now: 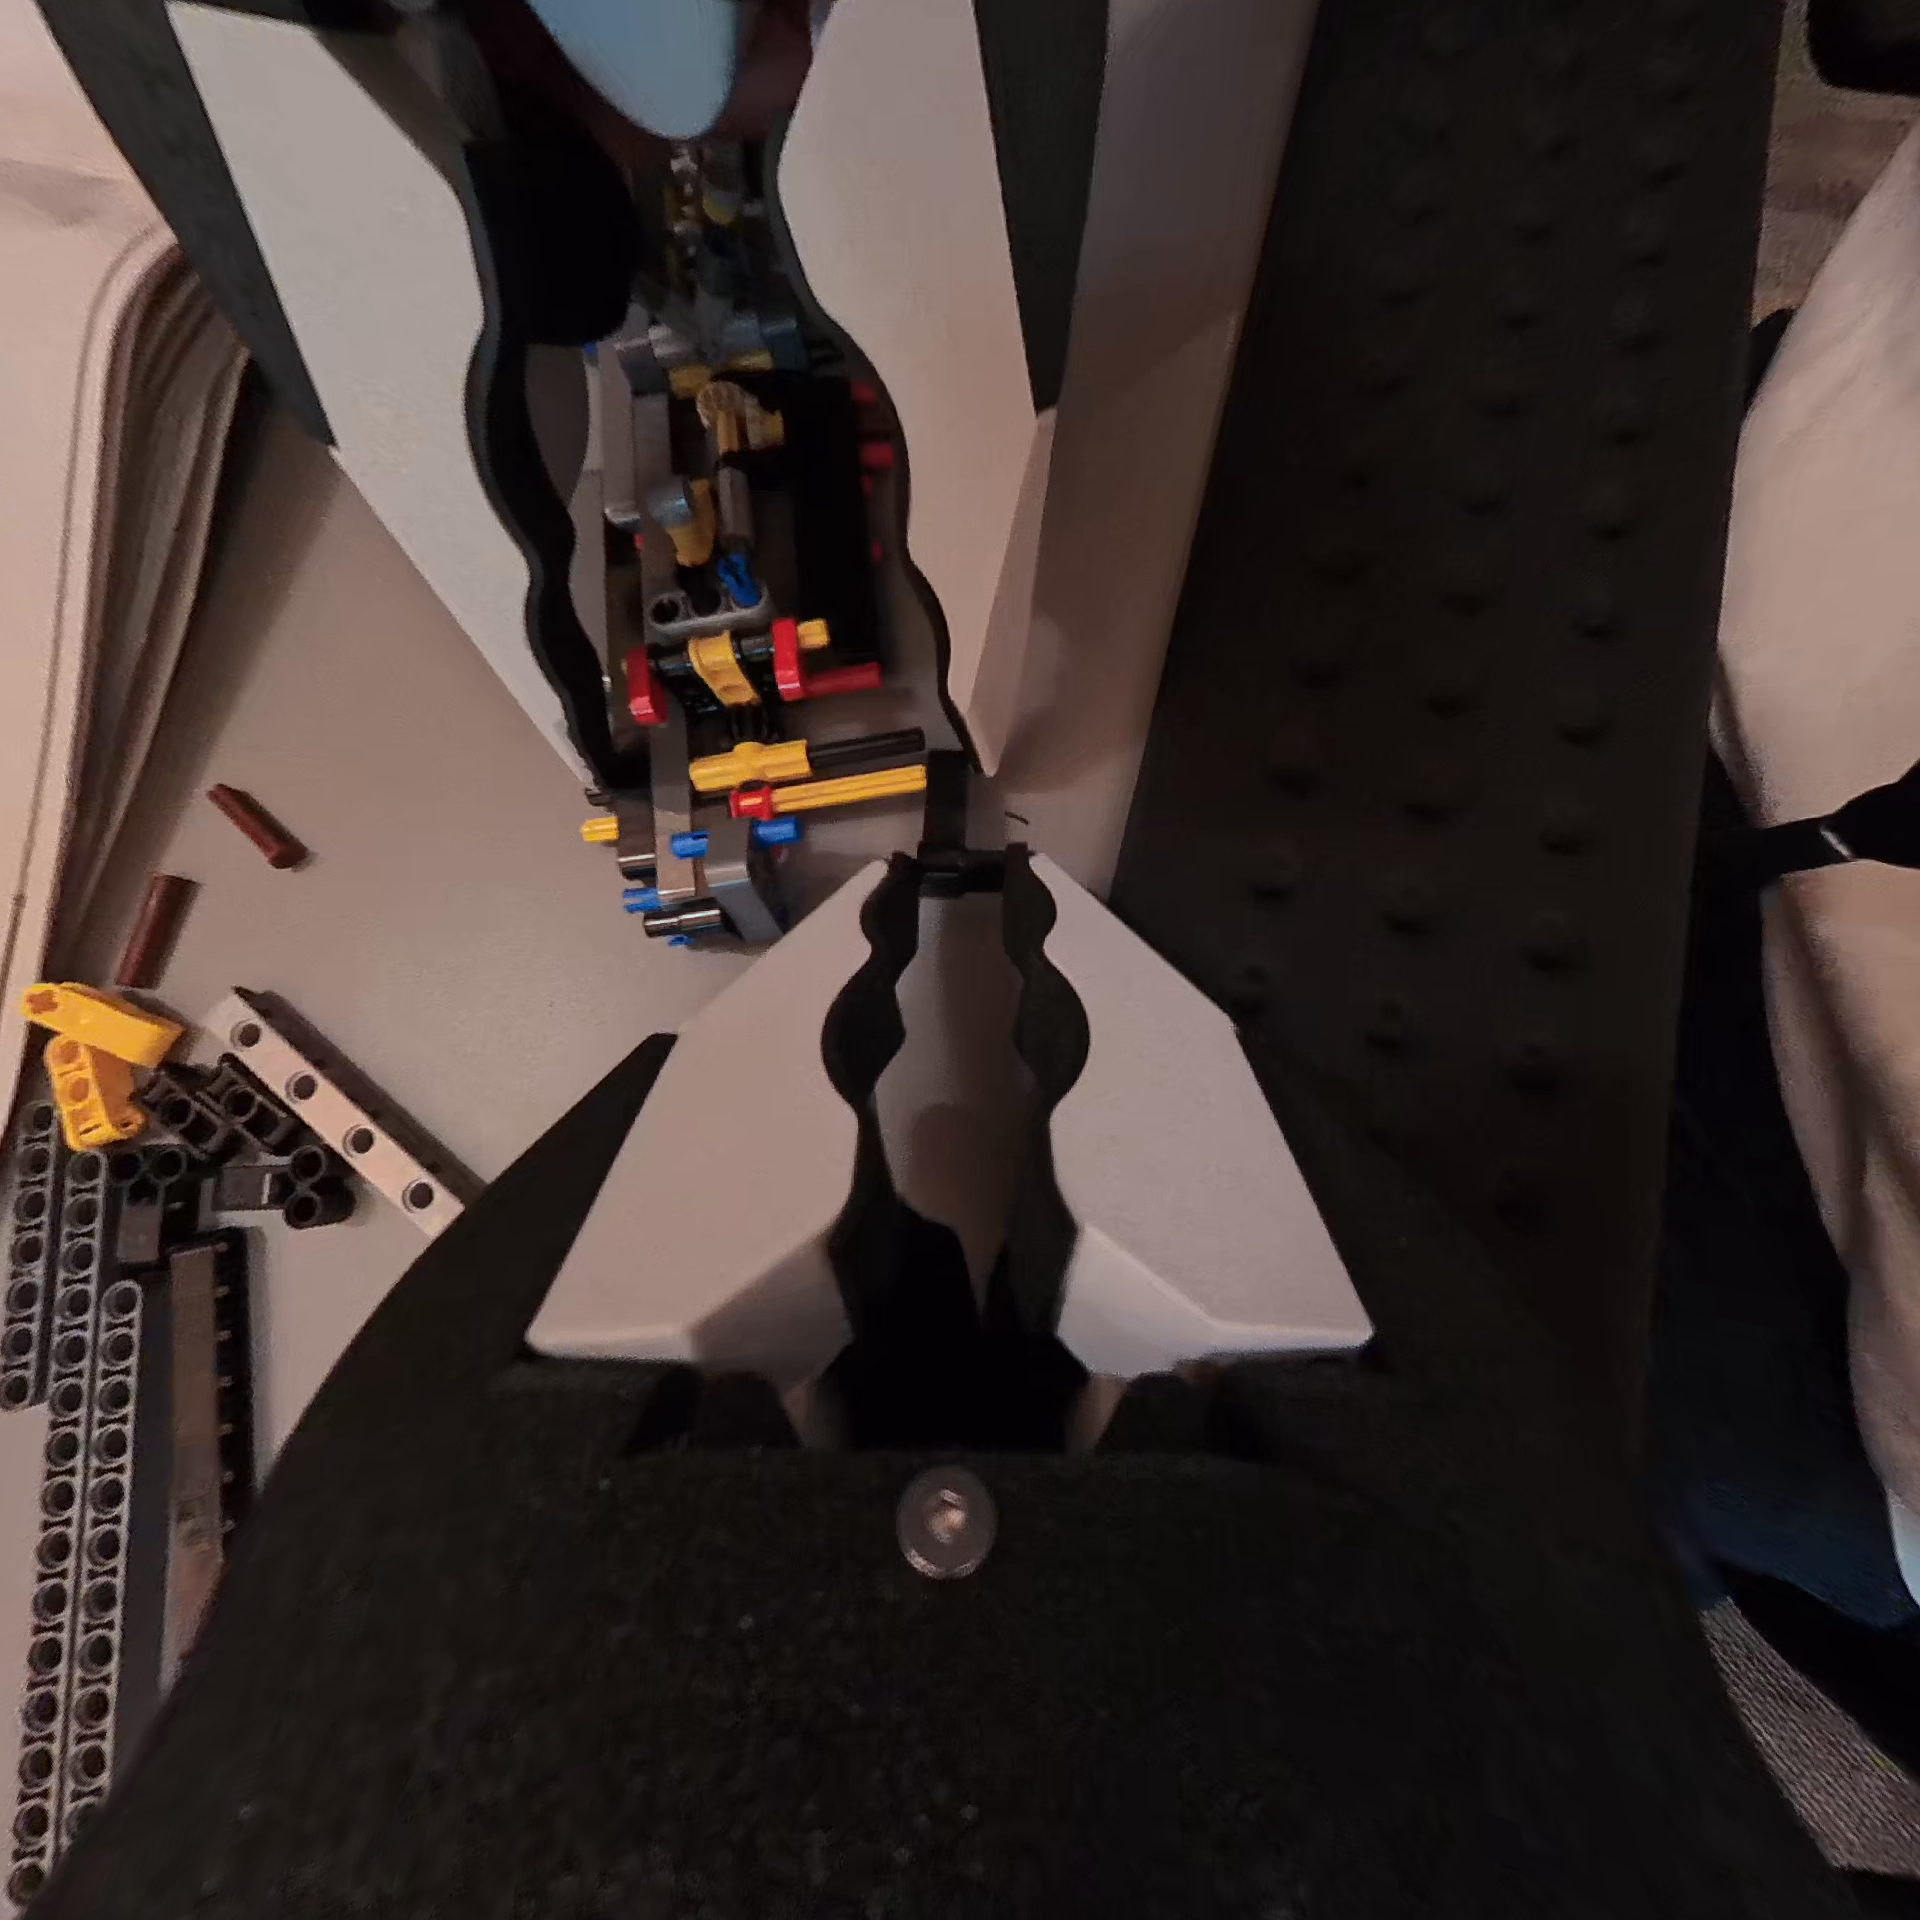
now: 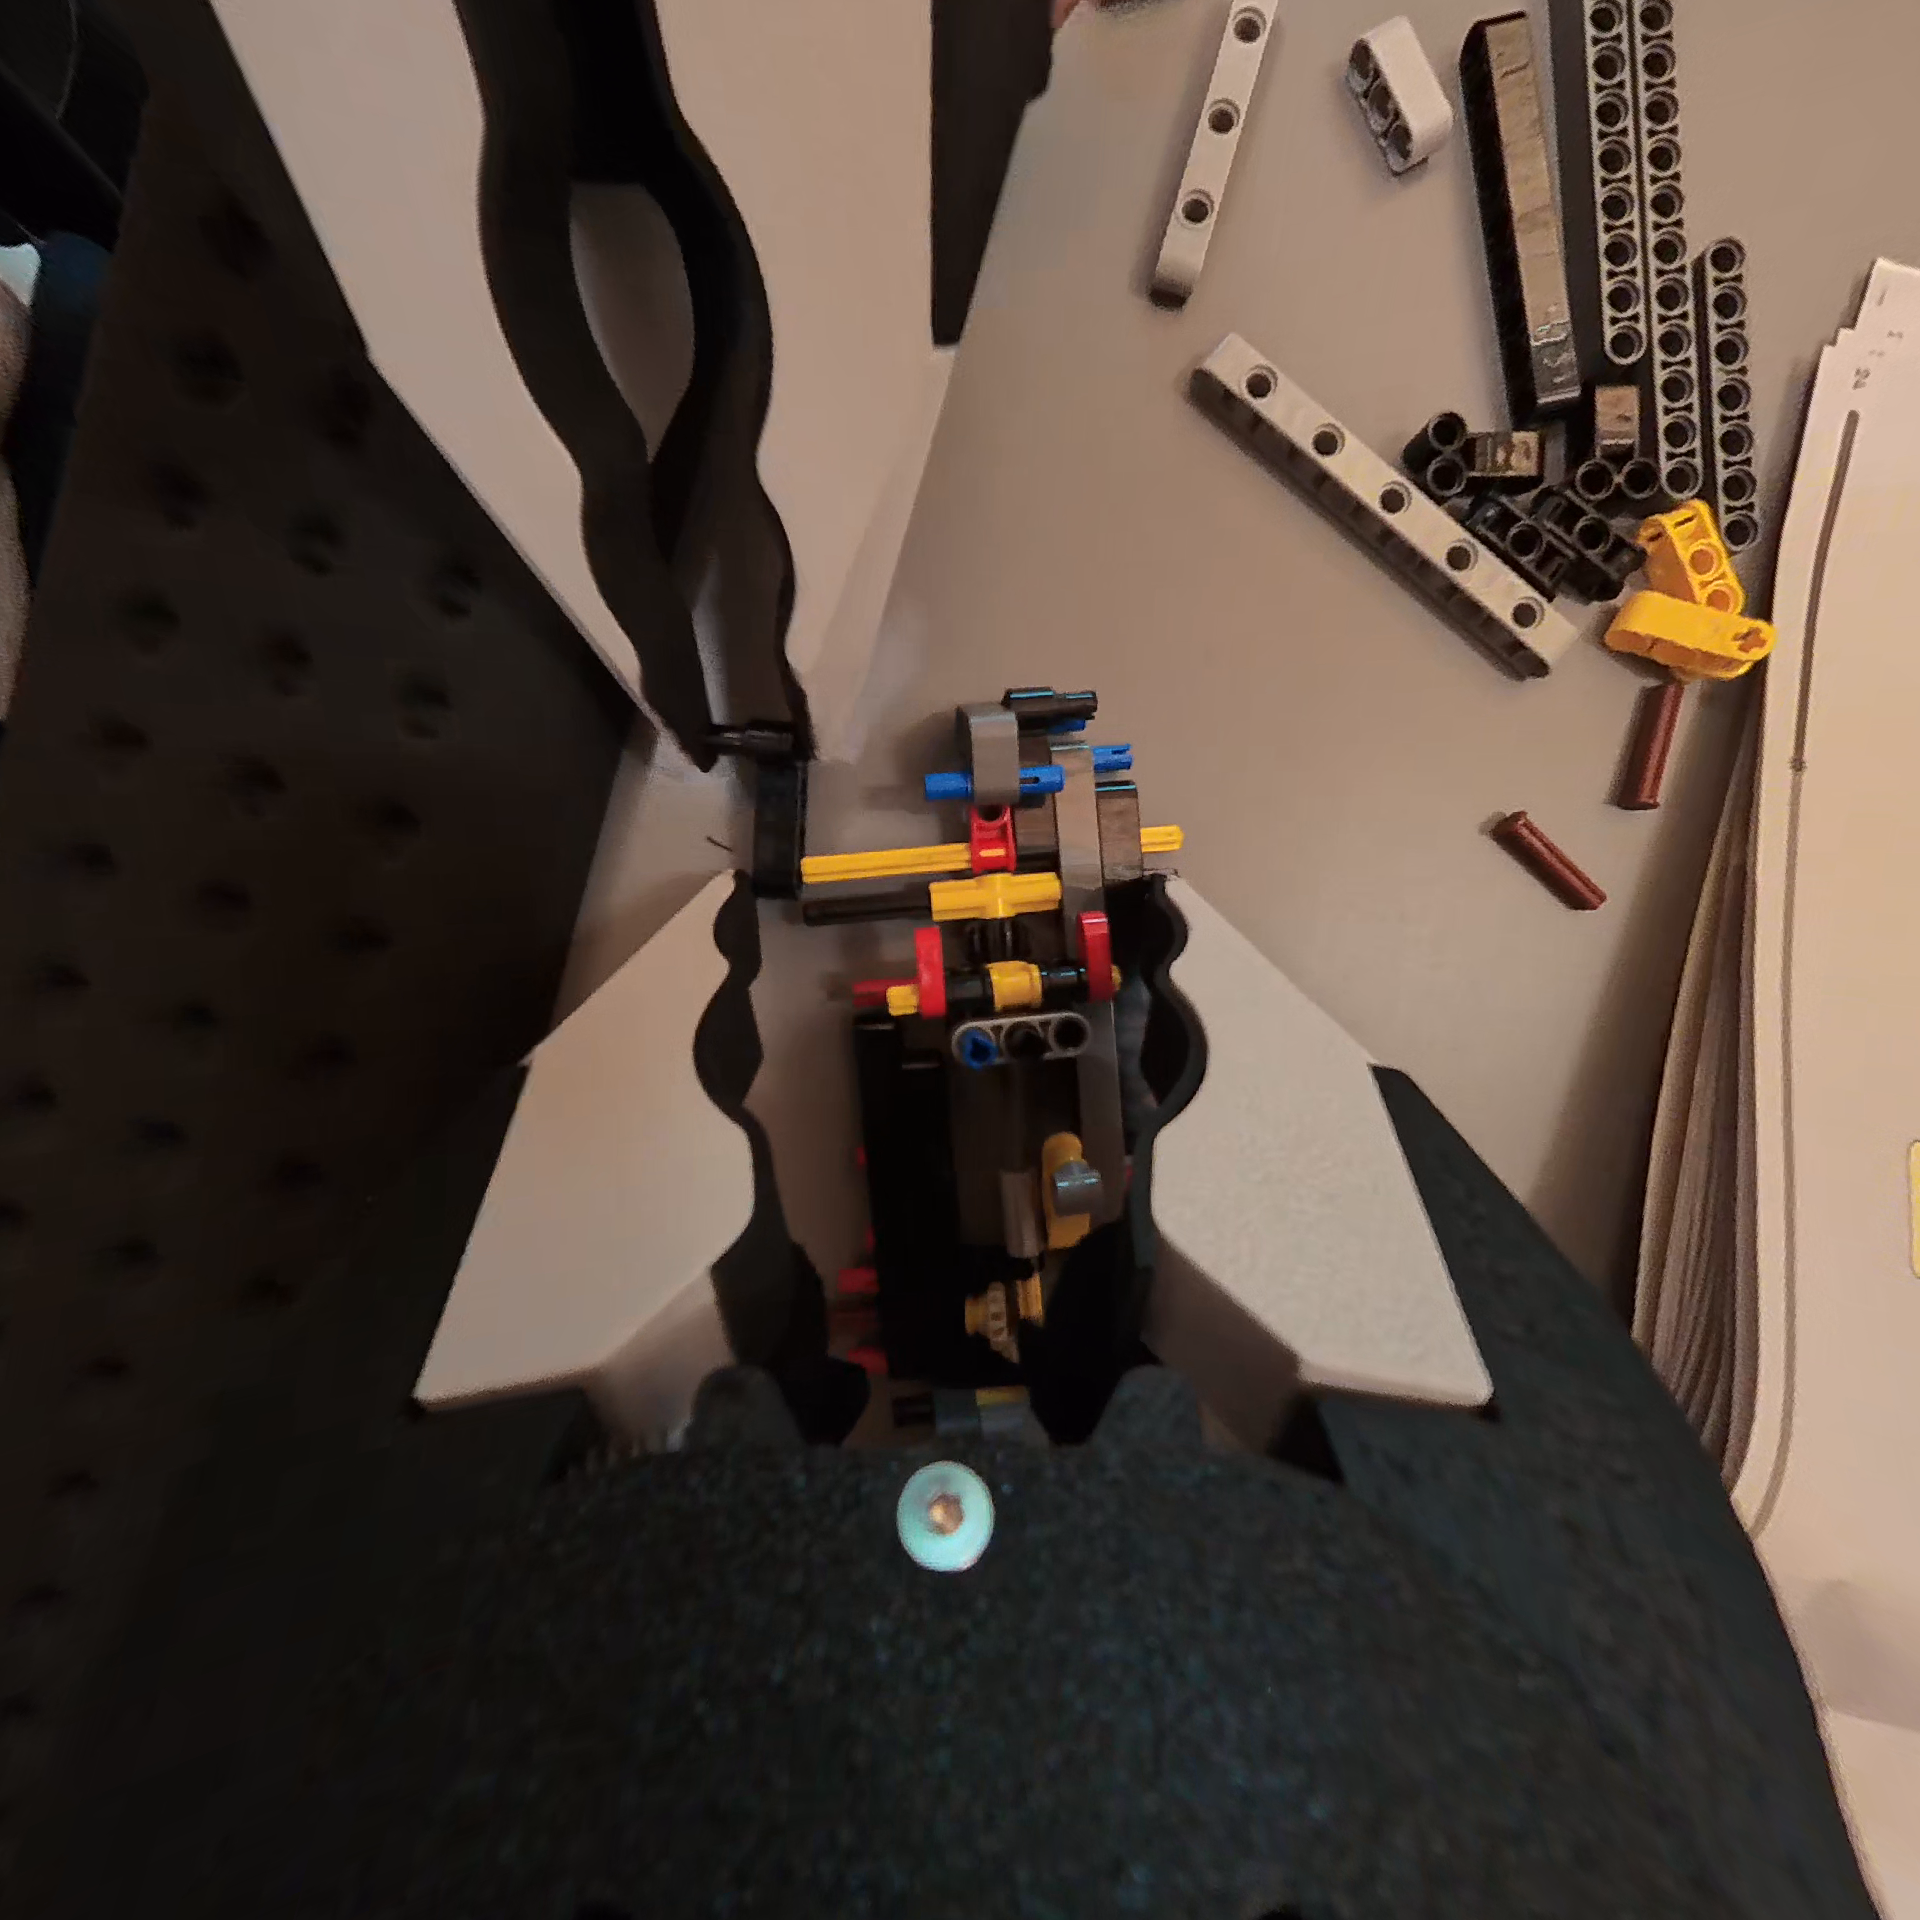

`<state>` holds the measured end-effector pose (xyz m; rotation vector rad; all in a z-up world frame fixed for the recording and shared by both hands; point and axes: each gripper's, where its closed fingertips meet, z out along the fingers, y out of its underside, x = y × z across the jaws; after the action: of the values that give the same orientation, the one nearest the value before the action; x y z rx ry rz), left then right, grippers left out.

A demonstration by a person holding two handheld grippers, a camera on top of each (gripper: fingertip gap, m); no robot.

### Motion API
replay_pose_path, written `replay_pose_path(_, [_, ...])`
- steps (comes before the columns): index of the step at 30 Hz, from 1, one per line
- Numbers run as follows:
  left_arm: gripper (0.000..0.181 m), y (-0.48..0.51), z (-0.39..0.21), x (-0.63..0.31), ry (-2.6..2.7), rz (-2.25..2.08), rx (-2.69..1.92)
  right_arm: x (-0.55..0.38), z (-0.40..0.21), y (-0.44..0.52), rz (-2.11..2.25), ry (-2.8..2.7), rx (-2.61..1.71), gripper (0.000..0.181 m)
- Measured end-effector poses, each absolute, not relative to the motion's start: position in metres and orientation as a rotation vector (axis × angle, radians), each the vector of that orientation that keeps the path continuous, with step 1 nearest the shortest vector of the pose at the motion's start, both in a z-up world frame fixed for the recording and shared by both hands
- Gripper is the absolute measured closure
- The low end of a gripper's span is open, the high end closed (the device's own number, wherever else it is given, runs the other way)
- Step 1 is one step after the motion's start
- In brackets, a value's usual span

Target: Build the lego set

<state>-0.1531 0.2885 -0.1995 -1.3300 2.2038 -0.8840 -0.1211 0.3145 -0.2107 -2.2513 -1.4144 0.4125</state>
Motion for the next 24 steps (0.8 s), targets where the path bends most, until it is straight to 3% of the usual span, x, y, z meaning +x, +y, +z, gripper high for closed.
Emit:
replay_pose_path(7, [0.166,0.2895,-0.1996,-0.1532,2.185,-0.848,-1.322,-0.1221,-0.2110,0.3137,0.419,-1.427,-2.235,0.101])
replay_pose_path(24, [0.166,0.2877,-0.1975,-0.1588,2.190,-0.884,-1.340,-0.1222,-0.2111,0.3183,0.390,-1.395,-2.232,0.107])
